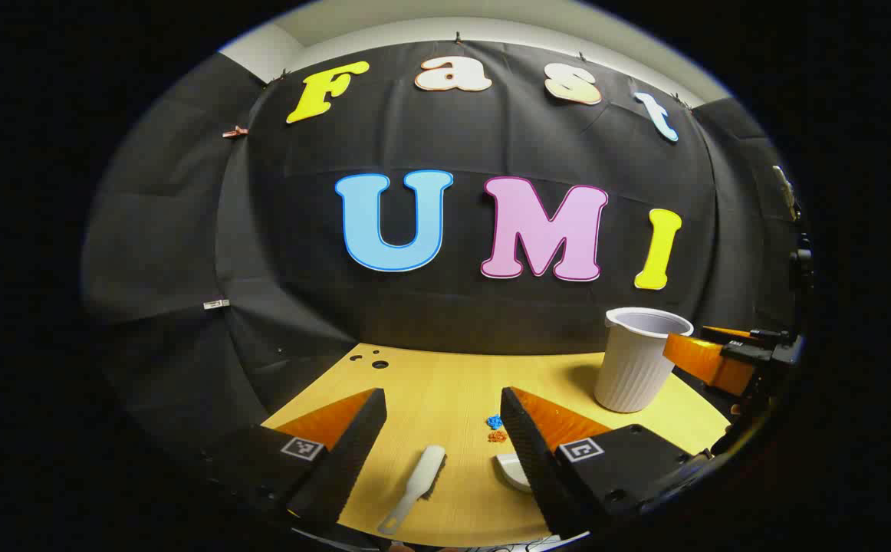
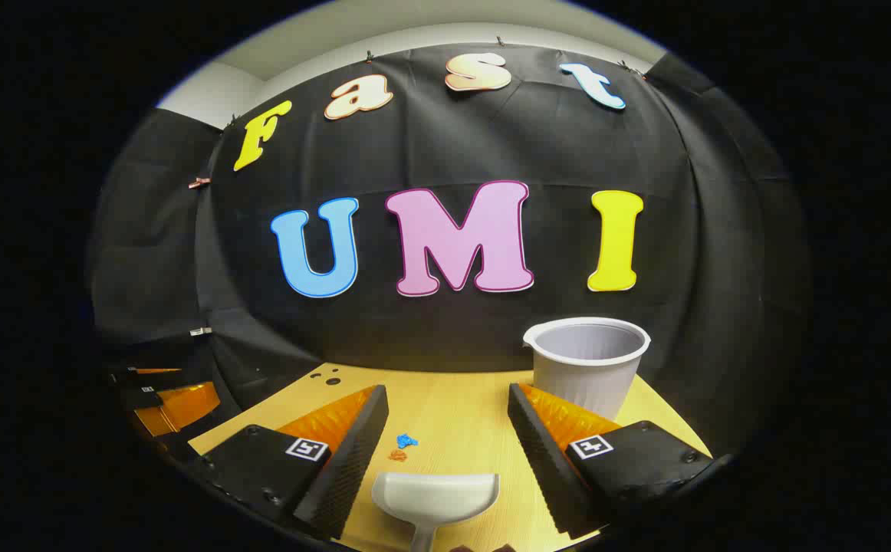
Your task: Pick up the small broom and dustpan from the desktop, sweep the trash into the dustpan with the broom, and then empty the trash into the garbage bin.
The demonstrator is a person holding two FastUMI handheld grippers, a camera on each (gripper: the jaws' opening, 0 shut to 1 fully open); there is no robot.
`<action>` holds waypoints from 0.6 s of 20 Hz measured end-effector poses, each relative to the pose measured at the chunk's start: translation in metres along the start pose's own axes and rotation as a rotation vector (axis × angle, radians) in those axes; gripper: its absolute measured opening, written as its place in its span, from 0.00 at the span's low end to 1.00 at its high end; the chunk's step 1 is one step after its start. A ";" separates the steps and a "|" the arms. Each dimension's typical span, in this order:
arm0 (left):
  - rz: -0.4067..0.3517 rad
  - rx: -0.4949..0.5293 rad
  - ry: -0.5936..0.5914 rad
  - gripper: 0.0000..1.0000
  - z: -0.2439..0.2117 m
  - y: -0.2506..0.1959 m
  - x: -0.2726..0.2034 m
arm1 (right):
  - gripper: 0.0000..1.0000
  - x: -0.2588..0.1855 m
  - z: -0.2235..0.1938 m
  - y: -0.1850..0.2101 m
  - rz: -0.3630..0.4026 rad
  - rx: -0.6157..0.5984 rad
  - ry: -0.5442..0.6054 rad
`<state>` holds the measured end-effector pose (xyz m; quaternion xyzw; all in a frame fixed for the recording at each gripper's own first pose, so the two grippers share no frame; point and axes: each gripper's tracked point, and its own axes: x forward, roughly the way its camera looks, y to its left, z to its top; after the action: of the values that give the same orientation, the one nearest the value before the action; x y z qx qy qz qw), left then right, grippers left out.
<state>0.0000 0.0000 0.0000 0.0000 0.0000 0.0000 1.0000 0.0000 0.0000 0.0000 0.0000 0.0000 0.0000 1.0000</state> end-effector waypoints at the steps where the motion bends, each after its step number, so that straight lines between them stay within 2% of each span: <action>1: 0.000 0.005 0.006 0.95 -0.005 0.002 0.002 | 0.98 0.000 0.002 0.000 -0.002 -0.004 -0.003; 7: 0.008 -0.059 0.074 0.95 -0.027 0.021 0.002 | 0.99 -0.007 -0.009 0.017 0.015 -0.023 0.035; 12: 0.002 -0.041 0.091 0.96 -0.034 0.030 -0.004 | 0.99 -0.012 -0.007 0.030 0.030 -0.039 0.034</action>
<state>-0.0037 0.0300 -0.0342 -0.0207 0.0455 0.0008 0.9987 -0.0117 0.0296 -0.0070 -0.0196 0.0168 0.0150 0.9996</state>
